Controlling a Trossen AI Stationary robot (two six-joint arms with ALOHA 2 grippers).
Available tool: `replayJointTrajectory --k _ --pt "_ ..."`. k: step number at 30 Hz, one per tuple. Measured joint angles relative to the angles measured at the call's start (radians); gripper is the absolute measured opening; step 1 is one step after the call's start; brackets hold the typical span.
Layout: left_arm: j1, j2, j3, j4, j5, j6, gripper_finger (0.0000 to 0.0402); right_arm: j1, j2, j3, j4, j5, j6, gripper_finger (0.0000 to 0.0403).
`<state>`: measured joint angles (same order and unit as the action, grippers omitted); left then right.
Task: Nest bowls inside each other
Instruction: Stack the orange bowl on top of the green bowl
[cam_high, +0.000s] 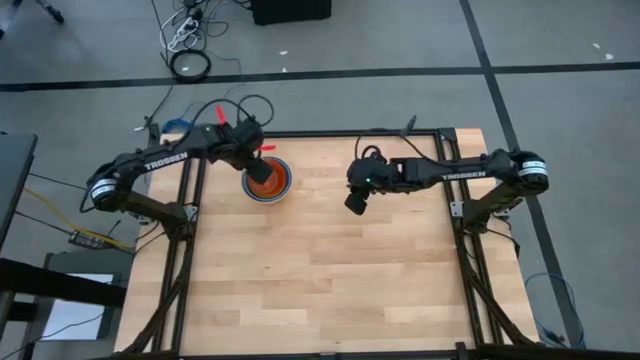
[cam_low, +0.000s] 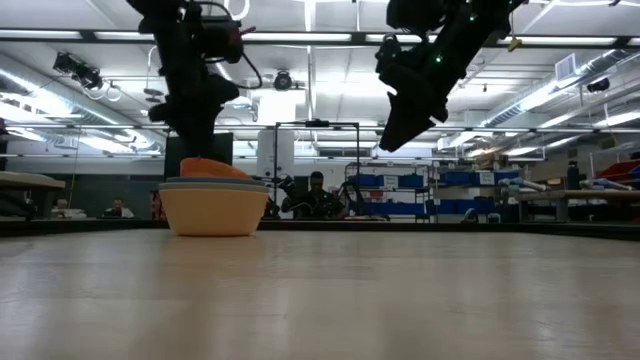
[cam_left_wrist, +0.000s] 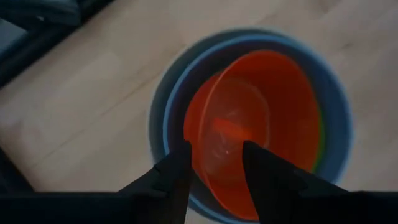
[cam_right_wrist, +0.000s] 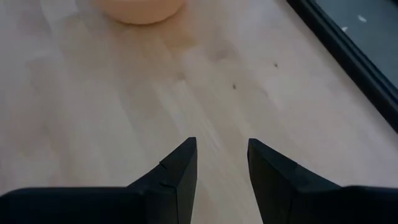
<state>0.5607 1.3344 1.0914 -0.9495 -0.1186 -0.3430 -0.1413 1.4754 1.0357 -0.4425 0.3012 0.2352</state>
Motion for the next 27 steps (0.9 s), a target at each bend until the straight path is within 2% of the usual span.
replayJointTrajectory --k 9,15,21,27 --pt "0.002 0.001 -0.116 0.094 0.0 -0.009 0.0152 0.0 0.001 0.0 0.037 -0.018 -0.001 0.0129" --pt "0.002 0.001 -0.08 0.088 -0.003 -0.022 0.0152 0.0 0.001 0.0 0.042 -0.018 -0.001 0.0129" --pt "0.002 0.001 -0.028 0.075 -0.094 0.009 0.0152 0.0 0.001 0.0 0.041 -0.018 -0.002 0.0129" --pt "-0.004 0.001 -0.005 0.068 -0.058 -0.018 0.0152 -0.001 0.0 0.0 0.042 -0.018 -0.003 0.0129"
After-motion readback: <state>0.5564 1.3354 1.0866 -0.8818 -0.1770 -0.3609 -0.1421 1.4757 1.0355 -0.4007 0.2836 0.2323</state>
